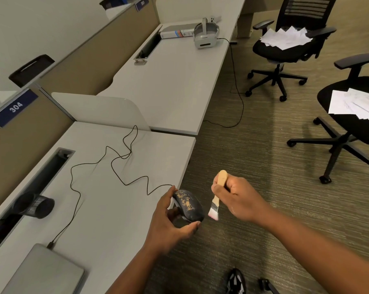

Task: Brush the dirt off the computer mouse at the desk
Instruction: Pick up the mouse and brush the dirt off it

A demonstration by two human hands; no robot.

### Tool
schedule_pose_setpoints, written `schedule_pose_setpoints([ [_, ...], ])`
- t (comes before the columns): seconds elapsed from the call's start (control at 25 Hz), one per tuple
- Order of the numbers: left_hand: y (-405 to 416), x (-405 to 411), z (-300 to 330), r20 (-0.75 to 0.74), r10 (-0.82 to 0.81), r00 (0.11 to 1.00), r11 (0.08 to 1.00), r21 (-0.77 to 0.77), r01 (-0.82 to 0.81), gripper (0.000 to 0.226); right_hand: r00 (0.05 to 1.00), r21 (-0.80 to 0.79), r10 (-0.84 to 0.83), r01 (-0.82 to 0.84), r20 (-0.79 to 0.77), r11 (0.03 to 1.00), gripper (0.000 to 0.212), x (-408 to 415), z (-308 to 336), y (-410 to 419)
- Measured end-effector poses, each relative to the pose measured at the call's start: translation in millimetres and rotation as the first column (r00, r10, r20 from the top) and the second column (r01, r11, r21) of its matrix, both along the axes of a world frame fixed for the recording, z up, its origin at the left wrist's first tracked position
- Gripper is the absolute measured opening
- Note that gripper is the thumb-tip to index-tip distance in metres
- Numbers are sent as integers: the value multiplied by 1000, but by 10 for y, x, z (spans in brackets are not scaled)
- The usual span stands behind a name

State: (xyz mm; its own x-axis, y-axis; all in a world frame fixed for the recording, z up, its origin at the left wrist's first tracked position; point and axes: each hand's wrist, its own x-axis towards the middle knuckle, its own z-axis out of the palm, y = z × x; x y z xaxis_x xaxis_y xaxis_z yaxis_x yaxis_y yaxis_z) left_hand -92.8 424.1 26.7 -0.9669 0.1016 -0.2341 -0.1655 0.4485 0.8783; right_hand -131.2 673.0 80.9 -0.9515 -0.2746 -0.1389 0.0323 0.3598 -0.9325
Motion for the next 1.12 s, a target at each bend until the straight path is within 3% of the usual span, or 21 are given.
schedule_pose_setpoints([
  [0.12,9,2,1,-7,7,1000,1000,1,-7,122,999,153,-1,6,-32,988,27,14,-12,-26],
  [0.2,16,2,11,-6,-2,1000,1000,1,2,122,999,164,-45,44,-3,985,26,16,-40,-53],
  [0.28,23,5,23,-11,-12,1000,1000,1,12,123,987,105,-142,134,79,985,23,15,-72,-86],
  [0.44,50,20,45,-17,-13,1000,1000,11,14,121,884,-127,-267,336,384,933,21,45,-132,-164],
  [0.6,55,24,67,-16,-19,1000,1000,20,20,114,810,-177,-299,436,504,883,30,69,-193,-188],
  [1.12,52,-50,130,39,-28,999,999,37,27,119,793,-185,-313,464,523,866,29,51,-197,-167],
])
